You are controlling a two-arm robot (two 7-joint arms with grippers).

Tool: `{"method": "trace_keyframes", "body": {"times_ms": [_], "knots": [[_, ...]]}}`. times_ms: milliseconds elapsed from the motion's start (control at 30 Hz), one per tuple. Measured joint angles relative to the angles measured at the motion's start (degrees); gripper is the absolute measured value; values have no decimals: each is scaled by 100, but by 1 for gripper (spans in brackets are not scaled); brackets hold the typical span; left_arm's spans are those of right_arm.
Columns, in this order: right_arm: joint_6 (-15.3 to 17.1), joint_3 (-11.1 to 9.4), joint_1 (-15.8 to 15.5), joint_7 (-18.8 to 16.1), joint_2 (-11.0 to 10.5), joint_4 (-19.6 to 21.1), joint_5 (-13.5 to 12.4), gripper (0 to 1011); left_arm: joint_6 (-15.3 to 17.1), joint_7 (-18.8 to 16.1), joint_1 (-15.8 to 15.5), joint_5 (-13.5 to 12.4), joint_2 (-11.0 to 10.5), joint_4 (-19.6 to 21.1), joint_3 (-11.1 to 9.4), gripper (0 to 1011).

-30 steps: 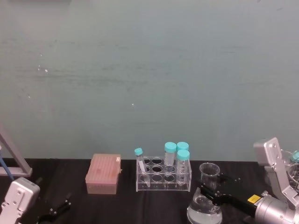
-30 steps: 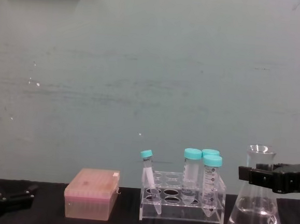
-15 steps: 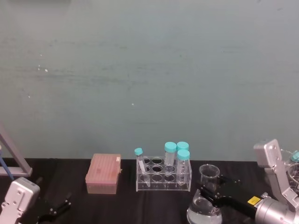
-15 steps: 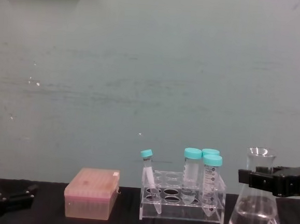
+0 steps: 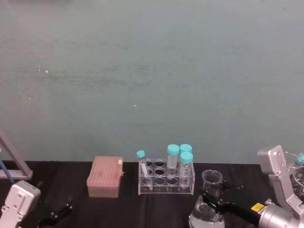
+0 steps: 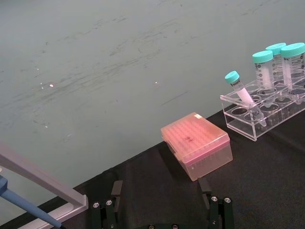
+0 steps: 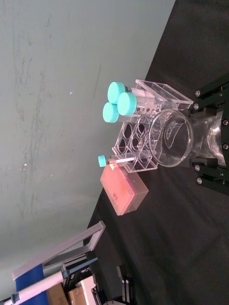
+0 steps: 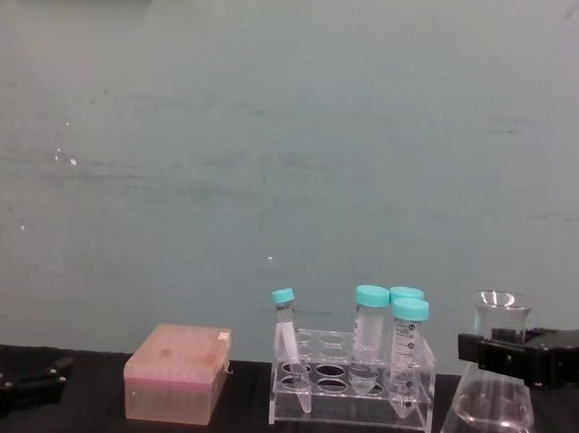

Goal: Pick up the beaker with the right gripper, shake it three times, and then put it down.

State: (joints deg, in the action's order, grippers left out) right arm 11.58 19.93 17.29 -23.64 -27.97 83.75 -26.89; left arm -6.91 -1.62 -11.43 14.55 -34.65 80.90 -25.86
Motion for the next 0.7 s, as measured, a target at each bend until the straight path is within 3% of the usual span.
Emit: {"method": "trace_keyframes", "body": {"times_ms": [700], "knots": [[-48, 40, 99, -14, 64, -175, -1, 453, 0, 0, 0, 0, 0, 0, 0, 1000]]}}
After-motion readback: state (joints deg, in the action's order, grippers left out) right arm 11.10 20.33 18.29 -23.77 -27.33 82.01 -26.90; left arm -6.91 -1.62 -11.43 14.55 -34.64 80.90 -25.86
